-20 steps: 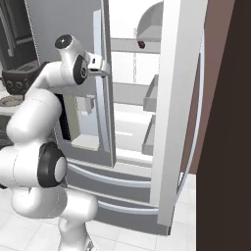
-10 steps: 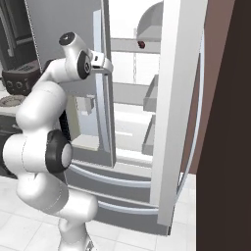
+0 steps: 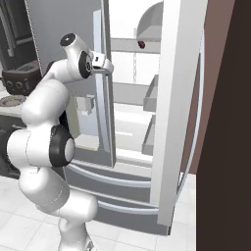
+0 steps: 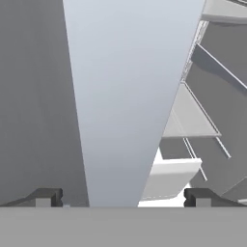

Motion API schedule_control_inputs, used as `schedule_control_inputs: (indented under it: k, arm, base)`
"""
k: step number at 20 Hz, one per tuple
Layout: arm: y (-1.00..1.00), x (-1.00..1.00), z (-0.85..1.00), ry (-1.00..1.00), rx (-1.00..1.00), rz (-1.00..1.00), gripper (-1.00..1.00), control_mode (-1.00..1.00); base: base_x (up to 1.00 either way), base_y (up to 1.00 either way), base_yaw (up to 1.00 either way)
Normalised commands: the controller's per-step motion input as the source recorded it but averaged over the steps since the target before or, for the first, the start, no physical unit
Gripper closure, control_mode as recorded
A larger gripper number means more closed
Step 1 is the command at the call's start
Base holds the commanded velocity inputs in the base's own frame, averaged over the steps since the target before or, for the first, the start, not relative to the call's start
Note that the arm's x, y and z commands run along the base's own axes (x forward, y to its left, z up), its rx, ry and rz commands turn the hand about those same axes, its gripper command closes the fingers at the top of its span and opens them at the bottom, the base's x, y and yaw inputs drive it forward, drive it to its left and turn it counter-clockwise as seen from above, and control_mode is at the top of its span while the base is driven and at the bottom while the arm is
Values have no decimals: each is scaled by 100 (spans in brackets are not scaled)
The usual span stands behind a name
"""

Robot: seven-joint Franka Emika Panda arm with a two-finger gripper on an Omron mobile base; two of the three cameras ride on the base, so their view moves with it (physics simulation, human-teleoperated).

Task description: Move the hot dog bun to the plate on the dining table and place the condiment next to that plate. Then navigate to the fridge and take the sausage and place it on the plate as well.

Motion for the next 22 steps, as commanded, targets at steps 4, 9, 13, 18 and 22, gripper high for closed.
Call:
schedule_control_inputs:
  k: [4,9,13,18,22]
  arm:
    - [0,41,-16,0,1,-1,-100,-100]
    - [0,26,-19,-2,0,0,-100,-100]
    - [-14,19,-30,-8,0,0,-100,-100]
    - [-13,31,-25,-5,0,0,-100,-100]
    - [-10,49,-25,-3,0,0,-100,-100]
  base:
    - [0,0,0]
    - [0,0,0]
    - [0,0,0]
    - [0,0,0]
    - [0,0,0]
